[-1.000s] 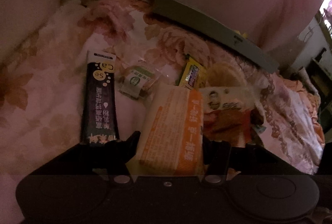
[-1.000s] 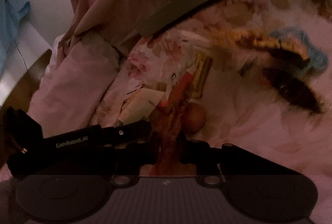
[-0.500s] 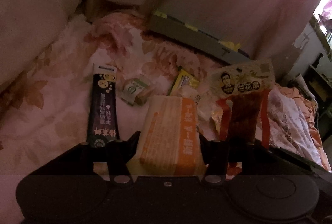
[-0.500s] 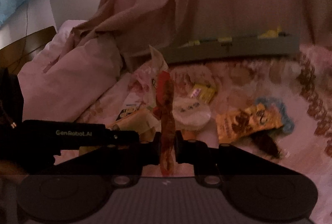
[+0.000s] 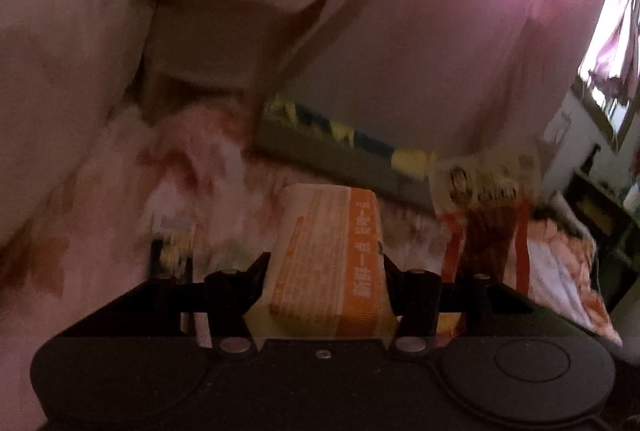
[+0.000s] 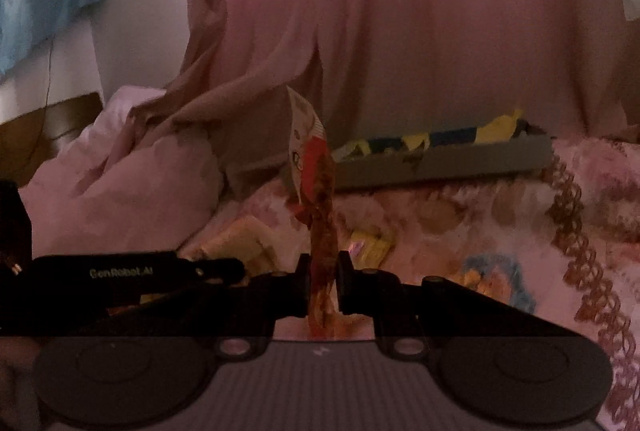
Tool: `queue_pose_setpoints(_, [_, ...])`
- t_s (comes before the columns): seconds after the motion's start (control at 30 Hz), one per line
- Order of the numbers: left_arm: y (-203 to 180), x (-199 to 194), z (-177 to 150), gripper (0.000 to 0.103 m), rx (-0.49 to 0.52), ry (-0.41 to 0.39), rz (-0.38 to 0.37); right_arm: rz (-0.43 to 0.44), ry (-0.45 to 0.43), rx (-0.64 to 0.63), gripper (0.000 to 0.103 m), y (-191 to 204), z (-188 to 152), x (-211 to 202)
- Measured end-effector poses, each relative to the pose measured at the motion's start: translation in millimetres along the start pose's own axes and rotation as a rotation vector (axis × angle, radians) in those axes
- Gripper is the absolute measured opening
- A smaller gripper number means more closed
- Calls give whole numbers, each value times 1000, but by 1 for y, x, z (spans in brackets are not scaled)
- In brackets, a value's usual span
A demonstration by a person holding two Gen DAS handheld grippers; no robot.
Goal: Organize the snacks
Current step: 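Carry the biscuit box and sausage to the grey tray and release both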
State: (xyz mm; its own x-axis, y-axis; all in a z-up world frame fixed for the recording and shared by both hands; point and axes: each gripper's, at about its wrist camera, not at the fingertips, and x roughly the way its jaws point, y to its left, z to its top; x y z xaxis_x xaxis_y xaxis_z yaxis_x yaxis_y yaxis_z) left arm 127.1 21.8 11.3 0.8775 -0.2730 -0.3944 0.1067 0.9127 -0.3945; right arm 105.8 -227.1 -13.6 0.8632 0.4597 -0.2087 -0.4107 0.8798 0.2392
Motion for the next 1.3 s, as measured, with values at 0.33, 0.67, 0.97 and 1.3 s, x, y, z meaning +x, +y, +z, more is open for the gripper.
queue_pose_setpoints(0.33, [-18,67,89,55,-15,-133,4,-11,-102,-29,14,-32,76,46])
queue_pose_setpoints(0.67, [-25,161,133,55,8,-153,-10,-8,-116,67,14,-77,134,139])
queue_pose_setpoints(0.97, [-16,223,124,55,11,-85,25,2,-26,216,14,-115,113,198])
queue_pose_setpoints(1.3, [-12,239,111,55,42,-31,61,-33,6,289,16,-135,90,208])
